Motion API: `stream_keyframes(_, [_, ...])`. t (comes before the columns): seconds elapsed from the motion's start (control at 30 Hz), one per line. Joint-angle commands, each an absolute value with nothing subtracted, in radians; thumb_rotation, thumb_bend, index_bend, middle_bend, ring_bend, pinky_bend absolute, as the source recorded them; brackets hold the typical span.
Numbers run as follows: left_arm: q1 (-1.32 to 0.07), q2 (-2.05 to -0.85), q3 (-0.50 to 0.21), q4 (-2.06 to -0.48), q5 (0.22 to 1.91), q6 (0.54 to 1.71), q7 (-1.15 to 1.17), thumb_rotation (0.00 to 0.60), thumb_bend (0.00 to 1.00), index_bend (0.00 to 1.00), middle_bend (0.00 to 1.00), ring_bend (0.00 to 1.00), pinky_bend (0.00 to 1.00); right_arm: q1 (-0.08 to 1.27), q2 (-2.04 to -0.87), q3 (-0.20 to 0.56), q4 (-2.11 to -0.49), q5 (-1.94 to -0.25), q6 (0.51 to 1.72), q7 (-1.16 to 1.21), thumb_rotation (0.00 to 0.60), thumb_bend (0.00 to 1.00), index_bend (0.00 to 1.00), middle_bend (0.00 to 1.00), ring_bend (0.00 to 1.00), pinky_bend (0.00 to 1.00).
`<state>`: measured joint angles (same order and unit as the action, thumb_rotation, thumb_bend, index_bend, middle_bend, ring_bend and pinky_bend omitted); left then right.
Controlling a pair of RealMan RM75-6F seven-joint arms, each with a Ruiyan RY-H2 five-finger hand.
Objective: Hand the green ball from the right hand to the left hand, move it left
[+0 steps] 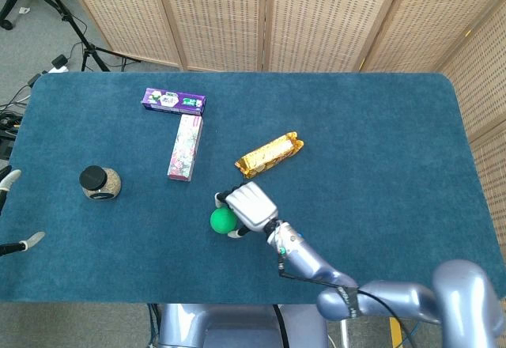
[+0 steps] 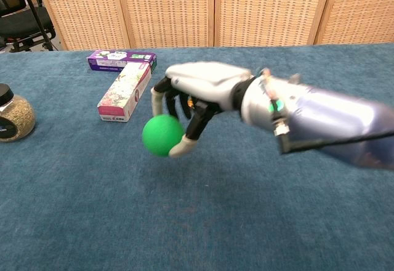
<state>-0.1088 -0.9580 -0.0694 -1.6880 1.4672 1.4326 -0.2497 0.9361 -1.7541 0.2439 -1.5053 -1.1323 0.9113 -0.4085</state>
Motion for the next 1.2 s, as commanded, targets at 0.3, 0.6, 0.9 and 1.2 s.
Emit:
stream_keyframes(0.3, [-0.112,-0.955,-0.069,-1.683,1.463,1.429,-0.265,0.600,0.00,0.00,0.00,0.00,0.00,0.960,-1.830,0.214,-1.368,-1.066,0.859,-0.437,0.600,0.00,0.04,0.03,0.06,0.27])
stream_keyframes(0.6, [-0.113,-0.964,-0.071,-1.679,1.471,1.440,-0.253,0.600,0.00,0.00,0.00,0.00,0.00,0.909,-1.636,0.217,-1.638,-1.074,0.962,-0.524,0.600,0.00,0.00,0.00,0.00,0.10])
stream_keyframes(0.9, [-0.172,-1.000,-0.068,-1.624,1.603,1.443,-0.273,0.600,0.00,0.00,0.00,0.00,0.00,0.691,-1.262,0.069,-1.888,-1.409,1.256,-0.522,0.600,0.00,0.00,0.00,0.00,0.07])
stream_keyframes(1.2, [-0.330,-1.065,-0.032,-1.647,1.784,1.294,-0.216,0.600,0.00,0.00,0.00,0.00,0.00,0.373,-1.091,-0.078,-1.756,-1.641,1.654,-0.223,0.600,0.00,0.00,0.00,0.00,0.00])
